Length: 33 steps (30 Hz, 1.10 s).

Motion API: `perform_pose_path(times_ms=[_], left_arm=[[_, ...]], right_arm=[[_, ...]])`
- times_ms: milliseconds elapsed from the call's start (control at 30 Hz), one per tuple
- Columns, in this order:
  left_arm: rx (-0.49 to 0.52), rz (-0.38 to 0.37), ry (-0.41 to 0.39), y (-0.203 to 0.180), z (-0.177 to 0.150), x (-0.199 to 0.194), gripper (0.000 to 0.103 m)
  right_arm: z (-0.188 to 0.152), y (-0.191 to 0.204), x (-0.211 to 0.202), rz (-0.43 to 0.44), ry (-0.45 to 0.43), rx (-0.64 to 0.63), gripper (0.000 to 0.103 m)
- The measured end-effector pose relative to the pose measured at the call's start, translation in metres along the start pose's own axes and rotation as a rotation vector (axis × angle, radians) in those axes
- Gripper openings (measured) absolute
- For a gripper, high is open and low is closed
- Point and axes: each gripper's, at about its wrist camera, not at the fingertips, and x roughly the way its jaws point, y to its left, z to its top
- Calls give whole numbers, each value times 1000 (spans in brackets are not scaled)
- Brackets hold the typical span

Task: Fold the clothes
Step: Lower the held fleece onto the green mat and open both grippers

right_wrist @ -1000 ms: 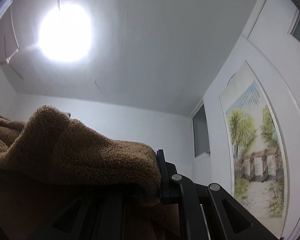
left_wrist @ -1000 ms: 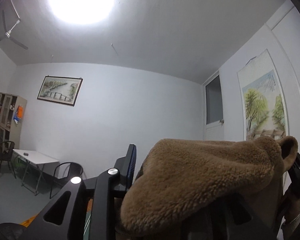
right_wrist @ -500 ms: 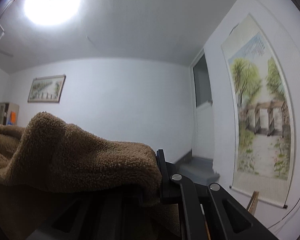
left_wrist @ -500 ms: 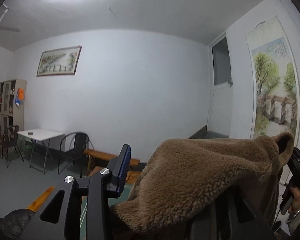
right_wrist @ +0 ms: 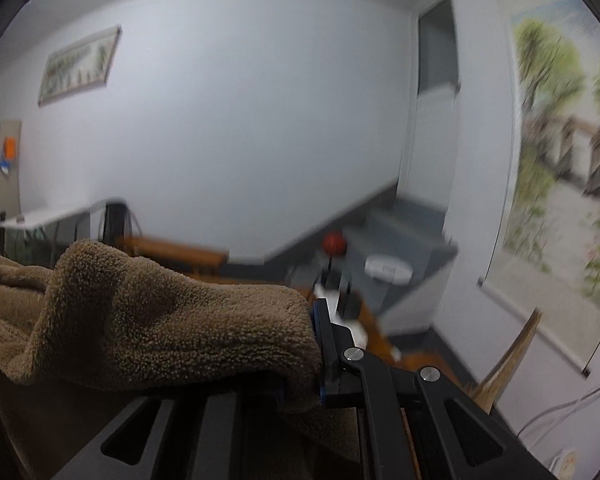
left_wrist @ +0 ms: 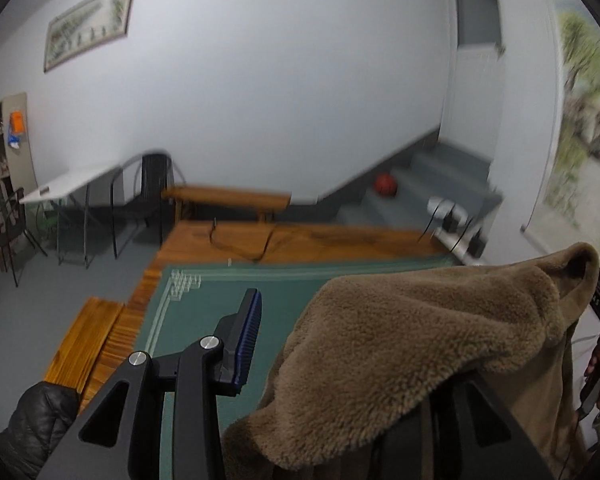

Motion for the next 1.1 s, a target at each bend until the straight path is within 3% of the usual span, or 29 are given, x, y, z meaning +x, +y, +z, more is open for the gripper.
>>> perform_pose_path(times_ms=[200,267,367,433,500,533,567,600,767,833,967,1100], left_arm=[[17,20,243,4,-13,121,43],[16,28,349,3,-28,162,49],[-47,34,492,10,-51,208,55],[-81,39,531,14,-62,219,55],[-97,33,541,14,-67,223,59],[-105,30,546,15,-69,226,64],[-107,28,545,14,-68,227,68],[-109,26,544,13,-67,228,69],[-126,4,540,10,-44,240,70],[-137,-8,541,11,-36,252,70],[-163,-16,585,15,-28,270,73],[-188,-20,631,20,-34,280,74]], right_arm=[[-39,14,99,21,271,8,11],[-53,17,131,30,370,-3,11],[-78,19,165,63,515,13,15],[-87,15,176,76,558,38,17],[-96,16,173,69,550,47,26],[-98,15,171,60,539,46,44],[-101,15,170,51,529,45,74],[-102,15,168,43,517,43,83],[-91,14,173,32,482,20,84],[-84,6,183,26,483,87,84],[-77,-22,209,39,539,338,84],[-71,-10,217,30,544,265,84]])
